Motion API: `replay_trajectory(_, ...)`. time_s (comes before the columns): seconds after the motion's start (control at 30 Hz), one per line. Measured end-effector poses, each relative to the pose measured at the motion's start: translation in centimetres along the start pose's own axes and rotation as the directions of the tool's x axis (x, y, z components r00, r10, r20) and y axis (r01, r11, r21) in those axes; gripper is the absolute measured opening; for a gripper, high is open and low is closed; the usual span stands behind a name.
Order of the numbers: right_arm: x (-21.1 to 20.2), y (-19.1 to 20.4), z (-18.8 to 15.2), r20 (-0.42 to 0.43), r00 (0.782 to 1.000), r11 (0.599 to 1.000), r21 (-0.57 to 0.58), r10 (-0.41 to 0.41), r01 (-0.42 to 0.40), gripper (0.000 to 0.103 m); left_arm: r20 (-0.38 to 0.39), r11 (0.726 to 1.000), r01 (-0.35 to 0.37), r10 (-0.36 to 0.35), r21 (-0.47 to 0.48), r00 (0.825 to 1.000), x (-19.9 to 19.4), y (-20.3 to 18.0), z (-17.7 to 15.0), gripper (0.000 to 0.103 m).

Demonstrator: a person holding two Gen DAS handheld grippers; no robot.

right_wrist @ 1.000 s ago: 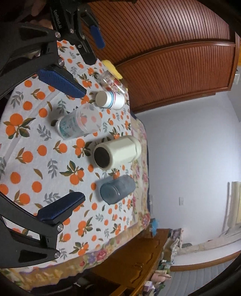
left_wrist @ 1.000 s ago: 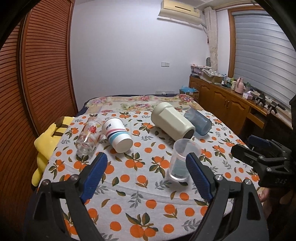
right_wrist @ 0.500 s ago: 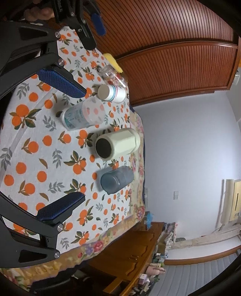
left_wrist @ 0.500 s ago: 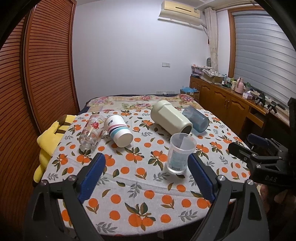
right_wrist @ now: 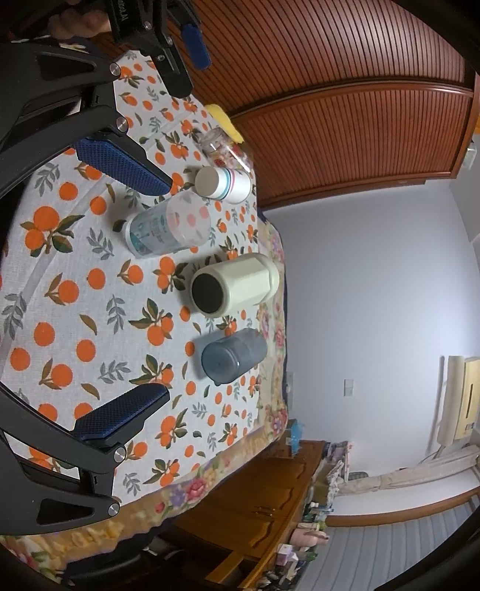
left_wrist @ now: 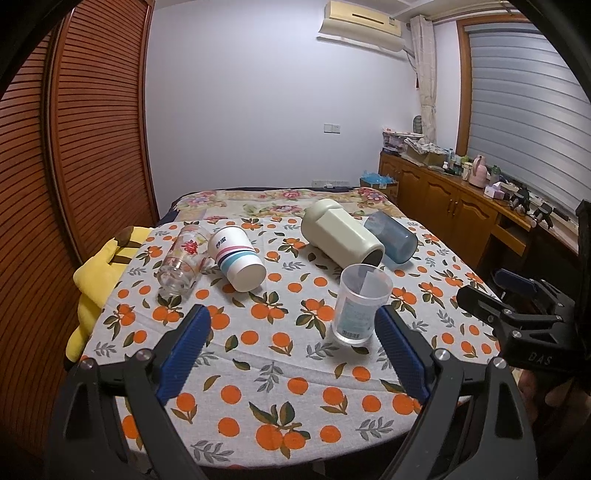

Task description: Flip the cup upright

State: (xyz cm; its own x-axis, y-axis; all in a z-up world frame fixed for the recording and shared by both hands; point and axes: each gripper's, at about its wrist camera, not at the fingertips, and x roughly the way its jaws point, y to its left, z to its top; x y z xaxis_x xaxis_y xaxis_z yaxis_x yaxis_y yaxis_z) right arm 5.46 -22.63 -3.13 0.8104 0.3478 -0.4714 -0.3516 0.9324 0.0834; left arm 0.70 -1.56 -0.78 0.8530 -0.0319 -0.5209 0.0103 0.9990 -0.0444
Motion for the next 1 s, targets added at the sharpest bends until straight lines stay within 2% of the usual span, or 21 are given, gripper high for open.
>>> replay_trajectory(1.0, -0.10, -0.08, -0.06, 0.002, 1.000, 1.000, 0.002, 0.000, 0.000, 0.103, 0.003, 1.000, -0.016, 0.016, -0.001, 1.000, 0.05, 0.15, -0.31, 0.091)
